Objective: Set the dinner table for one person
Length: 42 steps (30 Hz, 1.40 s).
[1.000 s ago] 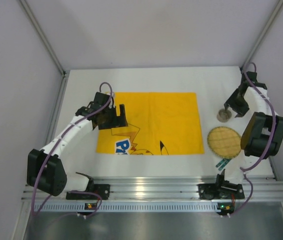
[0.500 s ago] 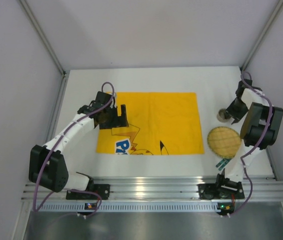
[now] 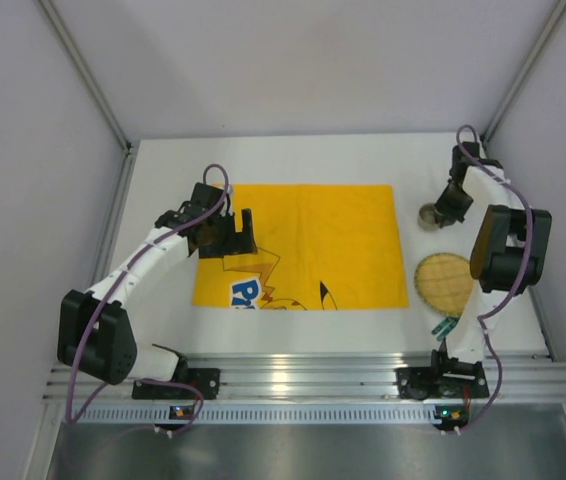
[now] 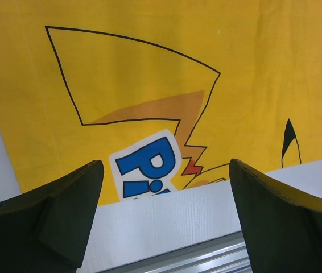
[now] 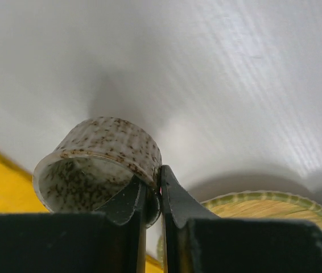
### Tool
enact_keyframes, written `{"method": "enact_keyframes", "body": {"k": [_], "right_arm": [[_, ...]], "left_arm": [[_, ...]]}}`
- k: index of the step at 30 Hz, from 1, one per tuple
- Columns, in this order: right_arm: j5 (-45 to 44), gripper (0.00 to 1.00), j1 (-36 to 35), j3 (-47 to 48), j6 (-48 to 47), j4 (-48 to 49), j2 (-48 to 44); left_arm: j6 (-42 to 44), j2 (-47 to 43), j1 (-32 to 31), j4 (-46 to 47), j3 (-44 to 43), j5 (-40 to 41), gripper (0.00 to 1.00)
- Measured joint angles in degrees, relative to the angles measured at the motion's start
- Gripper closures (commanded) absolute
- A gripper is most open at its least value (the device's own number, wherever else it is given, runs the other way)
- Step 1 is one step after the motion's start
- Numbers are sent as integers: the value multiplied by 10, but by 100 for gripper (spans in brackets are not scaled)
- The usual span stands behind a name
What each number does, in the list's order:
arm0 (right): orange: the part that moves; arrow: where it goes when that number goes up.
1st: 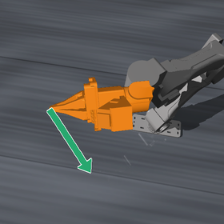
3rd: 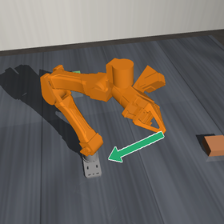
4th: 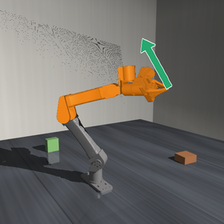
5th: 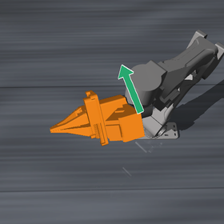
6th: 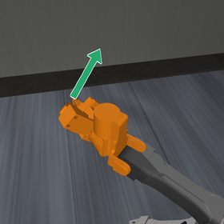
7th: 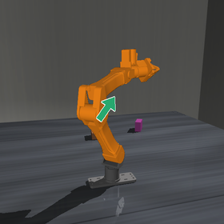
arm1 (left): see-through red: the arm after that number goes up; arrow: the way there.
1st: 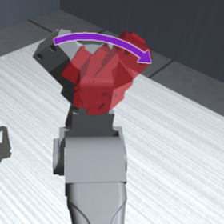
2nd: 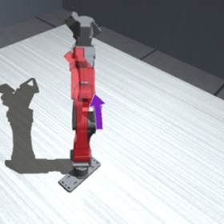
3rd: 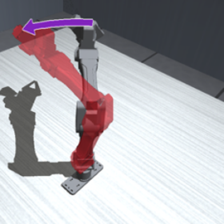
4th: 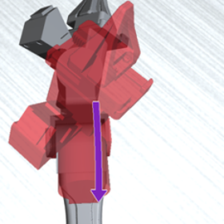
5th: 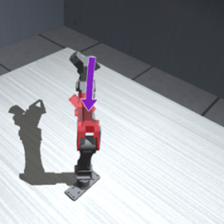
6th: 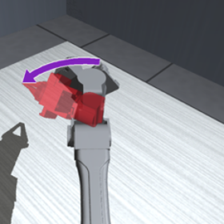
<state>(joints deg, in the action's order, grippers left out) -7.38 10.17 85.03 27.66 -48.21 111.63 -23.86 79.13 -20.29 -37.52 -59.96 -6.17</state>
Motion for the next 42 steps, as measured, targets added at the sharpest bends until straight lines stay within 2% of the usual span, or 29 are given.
{"method": "enact_keyframes", "body": {"k": [9, 14, 17, 19, 20, 22, 23, 24, 27, 28, 32, 35, 39, 42], "right_arm": [[24, 100, -178, 150, 42, -6, 23], [26, 100, -202, 246, 71, -11, 118], [21, 100, -203, 258, 82, -17, 161], [15, 96, -205, 257, 86, -37, 181], [13, 92, -206, 256, 86, -44, 185], [12, 77, -208, 254, 87, -54, 188], [12, 61, -209, 254, 89, -55, 188], [12, 54, -211, 254, 90, -55, 187], [11, 34, -215, 252, 85, -56, 186], [10, 32, -216, 249, 85, -57, 183], [6, 28, -210, 212, 73, -59, 139], [3, 26, -194, 145, 62, -53, 58], [12, 26, -127, 20, 50, -40, -93], [20, 23, -60, -76, 49, -36, -203]], "left_arm": [[0, 0, 1, 2, 0, -3, 4], [0, -17, 1, -4, 0, 1, 3], [-2, -43, 1, -7, 2, 7, 3], [-3, -63, 1, -7, 7, 11, 3], [-4, -73, 1, -7, 11, 13, 3], [-5, -91, 2, -9, 21, 16, 3], [-7, -97, 2, -10, 24, 17, 3], [-7, -101, 2, -12, 27, 20, 3], [-9, -107, 2, -17, 32, 22, 3], [-10, -108, 3, -17, 33, 22, 3], [-10, -108, 3, -18, 35, 21, 3], [-9, -108, 0, -17, 35, 14, 3], [-10, -94, -27, 5, 35, -14, 3], [-16, -34, -72, 37, 17, -58, 3]]}}
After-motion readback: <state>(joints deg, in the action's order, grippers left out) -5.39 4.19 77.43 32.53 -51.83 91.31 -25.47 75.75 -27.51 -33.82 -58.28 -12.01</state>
